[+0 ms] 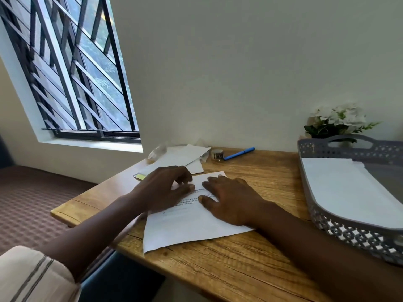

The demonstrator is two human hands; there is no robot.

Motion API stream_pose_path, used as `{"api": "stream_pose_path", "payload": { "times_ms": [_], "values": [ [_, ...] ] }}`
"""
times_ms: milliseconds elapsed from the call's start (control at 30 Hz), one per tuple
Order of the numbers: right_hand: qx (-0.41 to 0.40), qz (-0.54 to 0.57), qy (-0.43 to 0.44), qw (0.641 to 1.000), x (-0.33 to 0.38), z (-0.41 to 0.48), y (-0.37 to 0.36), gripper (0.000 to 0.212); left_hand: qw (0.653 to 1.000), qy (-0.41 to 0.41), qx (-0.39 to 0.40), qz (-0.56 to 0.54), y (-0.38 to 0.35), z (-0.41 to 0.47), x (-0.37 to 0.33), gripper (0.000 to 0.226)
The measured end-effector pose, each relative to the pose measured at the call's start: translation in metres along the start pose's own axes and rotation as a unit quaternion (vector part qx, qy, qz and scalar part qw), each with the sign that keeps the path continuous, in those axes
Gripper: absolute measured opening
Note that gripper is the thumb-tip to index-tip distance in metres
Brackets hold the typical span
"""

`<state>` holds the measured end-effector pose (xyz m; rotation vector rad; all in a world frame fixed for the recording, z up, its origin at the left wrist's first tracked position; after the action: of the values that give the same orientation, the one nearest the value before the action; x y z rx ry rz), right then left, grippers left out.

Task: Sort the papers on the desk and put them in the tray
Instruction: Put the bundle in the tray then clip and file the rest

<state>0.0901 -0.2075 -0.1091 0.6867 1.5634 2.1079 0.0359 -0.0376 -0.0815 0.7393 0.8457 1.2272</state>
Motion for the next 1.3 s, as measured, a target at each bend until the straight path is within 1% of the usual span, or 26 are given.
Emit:
{"api": "stream_pose_path", "payload": {
  "times_ms": [100,200,267,300,333,367,433,467,567,600,667,733,767,800,867,900,933,967,1033,1067,1100,1167,1200,1300],
  "values": [
    [0.034,-0.017,0.002,0.999,0.001,-0.002,-0.003,0.072,0.996,0.061,0.038,0.048,-0.012,0.015,0.003,0.047],
    [0.036,-0.013,0.000,0.999,-0.001,-0.003,-0.005,0.074,0.983,0.112,0.133,0.065,-0.019,0.034,0.006,0.065],
    [0.021,0.000,-0.003,1.000,-0.002,-0.003,-0.006,0.074,0.964,0.156,0.208,0.049,-0.015,0.046,0.007,0.071],
    [0.005,0.009,-0.008,1.000,-0.002,-0.004,-0.005,0.075,0.955,0.173,0.238,0.037,-0.013,0.050,0.008,0.070],
    [-0.013,0.016,-0.013,1.000,-0.003,-0.004,-0.004,0.076,0.949,0.181,0.258,0.024,-0.009,0.054,0.007,0.065],
    [-0.030,0.026,-0.021,0.999,-0.005,-0.005,-0.002,0.078,0.947,0.176,0.270,0.011,-0.007,0.056,0.006,0.054],
    [-0.060,0.055,-0.037,0.996,-0.009,-0.006,-0.001,0.082,0.959,0.137,0.249,0.007,0.000,0.065,0.005,0.029],
    [-0.078,0.073,-0.038,0.994,-0.011,-0.006,0.000,0.085,0.969,0.113,0.219,0.019,0.004,0.069,0.003,0.025],
    [-0.157,0.116,-0.040,0.980,-0.013,-0.008,0.008,0.094,0.991,0.039,0.104,0.077,0.017,0.075,-0.009,0.032],
    [-0.190,0.110,-0.043,0.975,-0.014,-0.009,0.012,0.096,0.992,0.009,0.070,0.102,0.019,0.073,-0.016,0.033],
    [-0.261,0.106,-0.046,0.958,-0.016,-0.013,0.023,0.101,0.987,-0.047,0.017,0.151,0.018,0.065,-0.032,0.028],
    [-0.325,0.168,-0.054,0.929,-0.020,-0.016,0.032,0.098,0.983,-0.088,-0.023,0.162,0.017,0.056,-0.044,0.018],
    [-0.344,0.214,-0.070,0.912,-0.023,-0.016,0.036,0.090,0.983,-0.096,-0.033,0.154,0.015,0.051,-0.048,0.015],
    [-0.346,0.253,-0.094,0.899,-0.028,-0.015,0.038,0.075,0.985,-0.097,-0.028,0.144,0.010,0.047,-0.049,0.012],
    [-0.321,0.300,-0.156,0.885,-0.038,-0.010,0.034,0.035,0.989,-0.094,0.008,0.118,-0.003,0.037,-0.048,0.012],
    [-0.305,0.309,-0.184,0.882,-0.043,-0.007,0.030,0.025,0.990,-0.092,0.027,0.104,-0.009,0.033,-0.047,0.016],
    [-0.290,0.306,-0.197,0.885,-0.046,-0.006,0.027,0.023,0.991,-0.084,0.043,0.090,-0.014,0.030,-0.045,0.022],
    [-0.271,0.285,-0.195,0.898,-0.047,-0.005,0.024,0.022,0.994,-0.069,0.054,0.067,-0.017,0.027,-0.042,0.031],
    [-0.216,0.199,-0.171,0.941,-0.041,-0.003,0.018,0.033,0.997,-0.027,0.067,-0.001,-0.019,0.027,-0.035,0.050],
    [-0.181,0.140,-0.160,0.960,-0.037,-0.003,0.016,0.040,0.997,-0.006,0.073,-0.034,-0.019,0.028,-0.030,0.052],
    [-0.153,0.072,-0.146,0.975,-0.033,-0.003,0.016,0.044,0.995,0.011,0.082,-0.060,-0.020,0.029,-0.025,0.048],
    [-0.121,-0.034,-0.113,0.986,-0.027,-0.002,0.019,0.049,0.991,0.018,0.115,-0.067,-0.023,0.030,-0.020,0.035],
    [-0.111,-0.052,-0.107,0.987,-0.027,-0.001,0.020,0.051,0.989,0.016,0.136,-0.062,-0.024,0.030,-0.019,0.035],
    [-0.108,-0.040,-0.116,0.986,-0.034,-0.001,0.019,0.054,0.982,0.038,0.176,-0.062,-0.024,0.037,-0.017,0.054]
  ]
}}
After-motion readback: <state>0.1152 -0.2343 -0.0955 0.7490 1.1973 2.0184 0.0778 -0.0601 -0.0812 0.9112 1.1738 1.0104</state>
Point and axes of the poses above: each hand's wrist, its own z-axis towards the middle knuckle, its own y-axis out of the back of the hand, x = y × z, the point moved 6 cm from there along z, towards the middle knuckle, and after that the axes turned 9 degrees about -x, right-handed, at the moved point
